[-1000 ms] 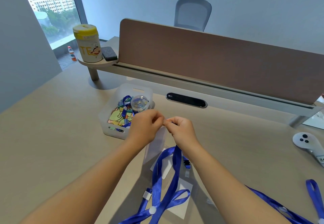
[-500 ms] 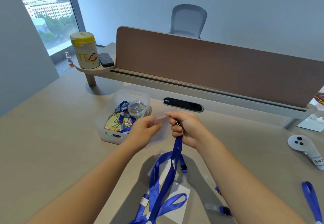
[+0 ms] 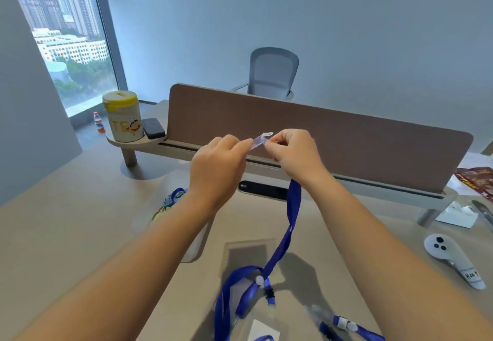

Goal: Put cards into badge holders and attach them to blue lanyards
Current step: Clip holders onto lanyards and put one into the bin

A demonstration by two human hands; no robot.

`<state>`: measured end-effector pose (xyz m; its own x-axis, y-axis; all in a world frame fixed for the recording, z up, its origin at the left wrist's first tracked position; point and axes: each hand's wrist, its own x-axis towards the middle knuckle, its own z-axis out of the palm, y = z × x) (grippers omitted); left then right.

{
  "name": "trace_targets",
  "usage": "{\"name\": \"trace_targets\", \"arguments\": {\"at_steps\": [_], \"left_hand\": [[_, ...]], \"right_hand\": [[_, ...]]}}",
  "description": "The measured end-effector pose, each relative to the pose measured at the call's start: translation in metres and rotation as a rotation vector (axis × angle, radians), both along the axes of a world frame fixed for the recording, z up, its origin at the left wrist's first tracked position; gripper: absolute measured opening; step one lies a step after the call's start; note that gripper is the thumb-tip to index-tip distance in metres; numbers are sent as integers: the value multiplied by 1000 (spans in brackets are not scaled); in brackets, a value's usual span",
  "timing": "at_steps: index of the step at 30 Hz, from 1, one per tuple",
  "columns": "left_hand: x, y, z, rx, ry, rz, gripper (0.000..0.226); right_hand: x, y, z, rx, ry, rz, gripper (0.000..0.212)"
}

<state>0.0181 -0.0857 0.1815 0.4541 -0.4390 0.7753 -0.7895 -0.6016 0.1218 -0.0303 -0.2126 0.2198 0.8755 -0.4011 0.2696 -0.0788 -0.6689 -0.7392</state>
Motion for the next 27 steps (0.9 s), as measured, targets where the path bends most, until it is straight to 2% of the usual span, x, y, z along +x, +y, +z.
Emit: {"name": "trace_targets", "arguments": {"at_steps": [2, 6, 9, 12, 14, 16, 18, 20, 23, 27], "left_hand": [[6, -5, 6, 100, -100, 33, 19], [8, -12, 6, 226, -96, 30, 26], [7, -17, -1, 161, 16, -19, 23], [9, -20, -12, 3, 197, -88, 13], [12, -19, -19, -11, 214, -92, 16], [15, -18, -25, 45, 137, -72, 13], [20, -17, -30, 97, 74, -46, 20], [26, -18, -35, 69, 102, -35, 17], [29, -18, -41, -109, 341, -22, 20], [32, -18, -64, -226, 554, 51, 24]], "right_hand": [[1, -6, 5, -137, 16, -22, 24], [3, -13, 0, -339, 71, -72, 22], [4, -15, -9, -509, 80, -122, 23], [6, -16, -19, -648, 81, -131, 24], [9, -17, -24, -562, 108, -97, 25], [13, -19, -24, -308, 181, -21, 28], [14, -22, -23, -81, 268, 33, 33], [15, -26, -28, -71, 282, 23, 34], [21, -33, -41, -198, 112, -69, 24], [30, -34, -40, -62, -148, -53, 20]]}}
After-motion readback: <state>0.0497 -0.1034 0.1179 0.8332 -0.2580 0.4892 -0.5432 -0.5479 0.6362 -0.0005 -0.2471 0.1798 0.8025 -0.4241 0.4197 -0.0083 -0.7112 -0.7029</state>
